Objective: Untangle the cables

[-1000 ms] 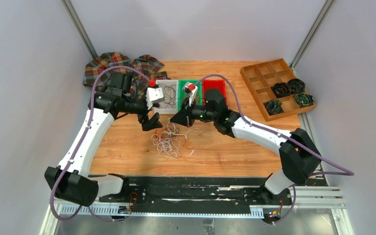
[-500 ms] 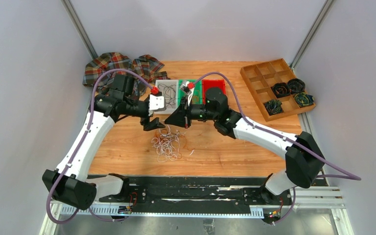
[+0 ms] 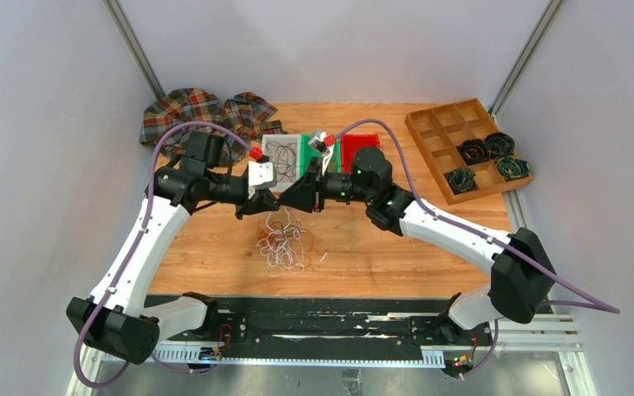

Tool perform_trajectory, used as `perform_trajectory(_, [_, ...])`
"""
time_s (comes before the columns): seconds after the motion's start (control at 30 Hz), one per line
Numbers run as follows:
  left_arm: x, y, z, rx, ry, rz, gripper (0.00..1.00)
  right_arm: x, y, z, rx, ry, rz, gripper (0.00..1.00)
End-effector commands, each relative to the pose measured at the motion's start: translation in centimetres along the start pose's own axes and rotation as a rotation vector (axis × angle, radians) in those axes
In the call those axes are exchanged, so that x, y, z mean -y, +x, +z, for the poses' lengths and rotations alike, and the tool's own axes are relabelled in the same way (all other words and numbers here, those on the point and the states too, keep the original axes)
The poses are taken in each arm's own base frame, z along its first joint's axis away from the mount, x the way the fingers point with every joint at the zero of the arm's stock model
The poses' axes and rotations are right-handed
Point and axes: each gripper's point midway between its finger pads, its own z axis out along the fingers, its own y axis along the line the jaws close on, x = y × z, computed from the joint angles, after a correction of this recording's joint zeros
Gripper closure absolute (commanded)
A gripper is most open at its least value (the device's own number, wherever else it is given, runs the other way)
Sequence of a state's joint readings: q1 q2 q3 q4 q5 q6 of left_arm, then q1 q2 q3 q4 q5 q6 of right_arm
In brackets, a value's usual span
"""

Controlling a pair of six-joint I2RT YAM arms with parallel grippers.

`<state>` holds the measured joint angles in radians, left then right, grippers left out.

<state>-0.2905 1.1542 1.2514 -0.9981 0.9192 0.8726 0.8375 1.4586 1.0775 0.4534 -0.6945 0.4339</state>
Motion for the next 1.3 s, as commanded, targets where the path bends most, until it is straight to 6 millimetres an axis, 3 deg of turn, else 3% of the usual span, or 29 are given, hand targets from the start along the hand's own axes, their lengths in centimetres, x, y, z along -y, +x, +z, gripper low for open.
perform_trajectory(0.0, [0.4, -2.3, -0.8, 0.043, -0.013, -0.061, 0.92, -0.5, -2.1, -0.7, 0.102, 0.052, -0.039, 0.65])
perform_trajectory(0.07, [0.0, -2.6, -1.2, 0.031, -0.045, -0.077, 0.95, 0.7, -2.2, -1.5, 0.145, 0.139, -0.061, 0.48])
perform_trajectory(0.13, [-0.5, -3.2, -1.7, 0.027, -0.078, -0.078, 0.97, 0.9, -2.5, -2.2, 0.187, 0.185, -0.100, 0.39])
perform_trajectory(0.27, [-2.4, -4.5, -2.7, 0.045, -0.204, -0.133, 0.99, 0.9, -1.6, -2.4, 0.206, 0.263, -0.214, 0.32])
perform_trajectory(0.47, [-1.9, -6.3, -3.2, 0.093, -0.209, -0.172, 0.99, 2.3, -2.3, -0.9, 0.239, 0.421, -0.306, 0.32])
perform_trajectory(0.57, [-1.5, -6.9, -3.6, 0.111, -0.210, -0.173, 0.99, 3.9, -2.9, -0.5, 0.257, 0.523, -0.322, 0.34])
perform_trajectory(0.8, [-0.2, -9.1, -4.8, 0.167, -0.208, -0.149, 1.00, 6.1, -2.1, 0.5, 0.268, 0.593, -0.313, 0.37])
perform_trajectory(1.07, [-0.6, -12.6, -6.1, 0.227, -0.205, -0.136, 1.00, 7.5, 1.9, 1.9, 0.240, 0.557, -0.236, 0.37])
perform_trajectory(1.27, [-1.7, -16.5, -8.1, 0.280, -0.252, -0.058, 0.99, 9.6, 6.4, 1.0, 0.193, 0.614, -0.176, 0.39])
